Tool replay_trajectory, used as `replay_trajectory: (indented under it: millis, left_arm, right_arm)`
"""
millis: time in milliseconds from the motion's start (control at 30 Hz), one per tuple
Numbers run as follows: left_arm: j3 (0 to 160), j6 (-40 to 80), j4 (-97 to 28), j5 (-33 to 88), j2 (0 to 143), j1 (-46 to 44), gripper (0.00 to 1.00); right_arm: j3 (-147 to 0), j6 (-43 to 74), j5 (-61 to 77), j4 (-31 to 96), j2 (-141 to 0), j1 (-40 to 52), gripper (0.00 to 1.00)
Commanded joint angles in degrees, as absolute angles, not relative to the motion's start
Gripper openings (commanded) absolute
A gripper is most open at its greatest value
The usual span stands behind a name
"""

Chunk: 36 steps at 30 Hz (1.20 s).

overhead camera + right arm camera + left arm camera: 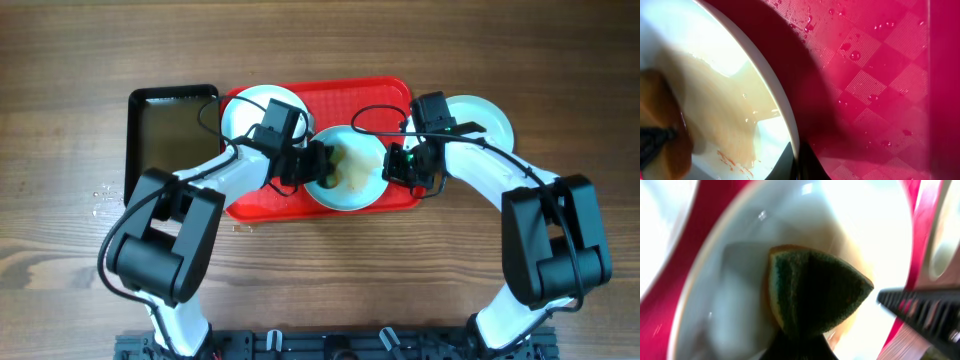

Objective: Clean dirty plates on tray and stack at the side
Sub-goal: 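Scrub the right plate with the sponge in the left gripper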

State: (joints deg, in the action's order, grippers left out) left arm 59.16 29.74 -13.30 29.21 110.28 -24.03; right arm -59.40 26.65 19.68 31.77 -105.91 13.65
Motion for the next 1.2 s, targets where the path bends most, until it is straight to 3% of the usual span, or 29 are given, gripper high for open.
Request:
replay_trajectory:
  millis: [0, 300, 433, 600, 733, 933, 1033, 1167]
  left_arm:
    - [57.3, 22.7, -13.1, 32.6, 109.5, -25.4, 0.04]
    - [57.3, 38.5, -4.9, 21.6, 111.1, -39.2, 0.04]
    - [57.3, 37.8, -6.2, 12.7, 112.4, -34.3, 0.04]
    - [57.3, 37.3, -12.6, 12.8, 111.9, -24.5, 0.04]
    - [57.9, 27.3, -8.7, 13.0, 111.6, -21.1, 0.04]
    - [61.1, 28.0, -4.7, 24.7, 107.5, -21.3, 0.04]
    - [61.0, 35.2, -13.3, 26.1, 107.2, -23.2, 0.04]
    - [60.9, 35.4, -20.4, 25.6, 108.7, -31.3, 0.04]
  right_arm:
    - [-58.6, 25.5, 18.7, 32.1, -107.3, 13.9, 0.04]
    - [-58.6, 25.6, 18.7, 32.2, -107.3, 13.9, 0.05]
    - [-58.6, 25.5, 18.7, 32.2, -107.3, 13.9, 0.04]
    - [-58.6, 25.5, 18.7, 32.0, -107.3, 13.9, 0.04]
    - [-58.6, 25.5, 18.7, 31.6, -107.3, 13.9, 0.04]
    - [-58.6, 25.6, 18.7, 31.8, -107.3, 13.9, 0.04]
    - [-58.6, 25.6, 18.7, 31.7, -107.3, 13.9, 0.04]
    - [-58.6, 25.6, 18.7, 32.1, -107.3, 13.9, 0.04]
